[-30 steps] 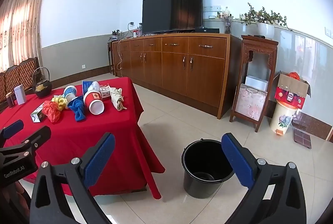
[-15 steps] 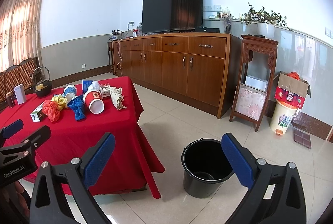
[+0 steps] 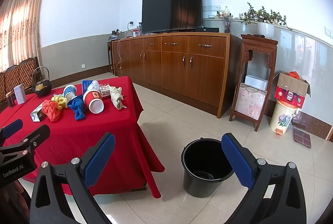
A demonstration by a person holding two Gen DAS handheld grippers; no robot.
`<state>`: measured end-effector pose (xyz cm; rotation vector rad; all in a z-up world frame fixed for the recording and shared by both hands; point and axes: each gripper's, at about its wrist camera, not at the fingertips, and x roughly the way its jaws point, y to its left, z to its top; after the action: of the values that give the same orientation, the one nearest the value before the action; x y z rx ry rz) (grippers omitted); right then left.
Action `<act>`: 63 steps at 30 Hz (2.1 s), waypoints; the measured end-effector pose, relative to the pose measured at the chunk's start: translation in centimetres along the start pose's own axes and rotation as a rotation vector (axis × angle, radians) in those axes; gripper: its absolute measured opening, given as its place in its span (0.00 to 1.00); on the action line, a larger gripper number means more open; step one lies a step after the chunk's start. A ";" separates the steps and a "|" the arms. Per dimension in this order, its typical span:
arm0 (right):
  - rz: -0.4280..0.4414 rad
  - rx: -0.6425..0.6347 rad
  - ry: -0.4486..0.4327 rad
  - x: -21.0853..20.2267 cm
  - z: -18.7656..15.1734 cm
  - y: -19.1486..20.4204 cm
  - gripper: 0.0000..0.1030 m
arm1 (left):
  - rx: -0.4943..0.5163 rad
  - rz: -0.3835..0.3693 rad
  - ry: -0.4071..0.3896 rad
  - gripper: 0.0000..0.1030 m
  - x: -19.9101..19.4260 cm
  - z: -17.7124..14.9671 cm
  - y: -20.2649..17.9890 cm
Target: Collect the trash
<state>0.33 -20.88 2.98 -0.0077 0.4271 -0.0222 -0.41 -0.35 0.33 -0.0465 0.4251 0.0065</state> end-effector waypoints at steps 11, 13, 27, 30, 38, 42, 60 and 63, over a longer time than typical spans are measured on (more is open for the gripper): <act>0.000 0.003 0.001 -0.1 -0.2 0.0 1.00 | -0.002 -0.001 0.003 1.00 0.2 0.1 0.0; 0.000 0.002 0.002 0.0 -0.2 0.0 1.00 | -0.002 -0.001 0.003 1.00 0.2 0.0 -0.1; -0.001 0.002 0.002 -0.1 -0.3 0.1 1.00 | 0.001 -0.003 0.002 1.00 0.0 0.0 -0.1; 0.000 0.002 0.004 0.0 -0.2 0.1 1.00 | 0.002 -0.002 0.003 1.00 0.0 0.0 -0.2; 0.000 0.003 0.003 0.0 -0.2 0.1 1.00 | 0.001 -0.007 0.004 1.00 0.0 0.0 -0.2; 0.002 0.000 0.003 0.0 -0.2 0.2 1.00 | 0.001 -0.005 0.003 1.00 0.0 0.0 -0.2; 0.201 -0.094 0.149 5.6 0.8 4.0 1.00 | -0.069 0.175 0.045 1.00 3.0 1.2 6.3; 0.245 -0.101 0.134 7.0 1.7 5.6 1.00 | -0.105 0.213 0.058 1.00 4.0 1.4 8.6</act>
<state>7.54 -15.44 1.51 -0.0533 0.5604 0.2412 3.66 8.29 -0.47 -0.1046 0.4860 0.2378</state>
